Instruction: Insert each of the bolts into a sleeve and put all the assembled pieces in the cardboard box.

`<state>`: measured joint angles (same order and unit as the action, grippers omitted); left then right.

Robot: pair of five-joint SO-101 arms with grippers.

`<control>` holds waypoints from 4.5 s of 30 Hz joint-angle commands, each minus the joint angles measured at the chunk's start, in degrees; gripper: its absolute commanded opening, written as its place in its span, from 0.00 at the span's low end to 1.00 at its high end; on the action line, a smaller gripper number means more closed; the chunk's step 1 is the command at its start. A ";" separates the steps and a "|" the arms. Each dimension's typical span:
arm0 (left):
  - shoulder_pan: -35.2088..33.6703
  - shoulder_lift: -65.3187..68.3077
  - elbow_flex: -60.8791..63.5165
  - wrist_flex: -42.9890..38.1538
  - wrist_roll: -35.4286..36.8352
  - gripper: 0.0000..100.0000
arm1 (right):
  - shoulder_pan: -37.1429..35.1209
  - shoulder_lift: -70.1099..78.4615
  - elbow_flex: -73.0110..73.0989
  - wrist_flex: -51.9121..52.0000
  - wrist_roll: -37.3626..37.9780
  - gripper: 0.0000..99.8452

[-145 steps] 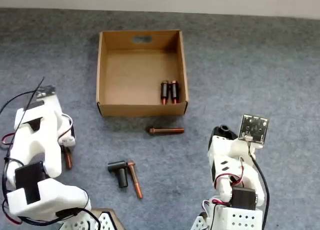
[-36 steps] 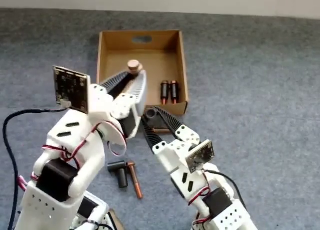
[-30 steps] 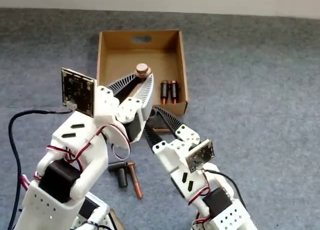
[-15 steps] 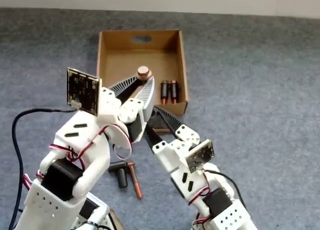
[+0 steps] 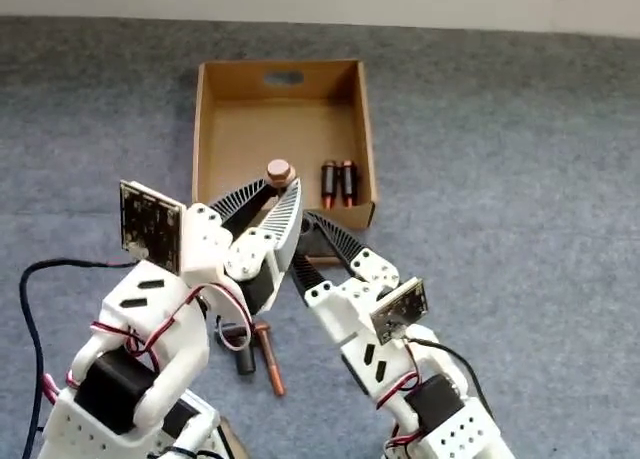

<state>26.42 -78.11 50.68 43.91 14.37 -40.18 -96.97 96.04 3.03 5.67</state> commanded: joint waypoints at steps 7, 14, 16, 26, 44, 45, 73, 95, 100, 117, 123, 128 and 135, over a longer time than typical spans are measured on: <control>3.03 4.26 -0.22 -7.65 -2.90 0.01 | 0.75 -0.66 7.08 -1.19 -0.53 0.01; 6.20 6.29 -0.04 -8.00 -15.74 0.01 | 0.75 -0.66 7.08 -1.19 -0.53 0.01; 6.02 5.32 -0.04 -8.00 -16.88 0.01 | 0.75 -0.66 7.08 -1.19 -0.53 0.01; 3.03 1.01 3.03 -3.78 -17.76 0.01 | 0.75 -0.66 7.08 -1.19 -0.53 0.01; 2.07 -7.87 6.11 4.04 -17.85 0.01 | 0.75 -0.66 7.16 -1.19 -0.62 0.01; 0.66 -8.84 6.20 4.75 -17.85 0.01 | 0.75 -0.66 7.16 -1.19 -0.62 0.01; -13.85 -10.07 0.04 17.41 -14.59 0.13 | 0.75 -0.66 7.16 -1.10 -0.70 0.01; -45.14 -10.15 18.42 20.84 -26.90 0.13 | 0.75 -0.57 6.81 3.03 -0.79 0.01; -49.01 -9.63 34.77 16.00 -35.34 0.12 | 0.92 -0.66 3.38 9.27 -0.79 0.01; -48.57 -10.15 42.86 16.09 -36.40 0.02 | 5.41 -0.04 -30.64 34.86 -0.53 0.01; -48.48 -10.15 42.86 16.09 -36.40 0.02 | 5.41 0.75 -49.27 40.84 -0.70 0.01; -48.48 -10.15 42.86 16.09 -36.40 0.02 | 5.41 13.41 -57.27 41.10 -0.70 0.01; -48.48 -10.15 42.86 16.09 -36.40 0.02 | 5.58 41.89 -66.33 48.31 -0.79 0.01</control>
<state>-21.58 -87.69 93.67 60.79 -21.85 -35.43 -67.08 35.56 48.66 5.41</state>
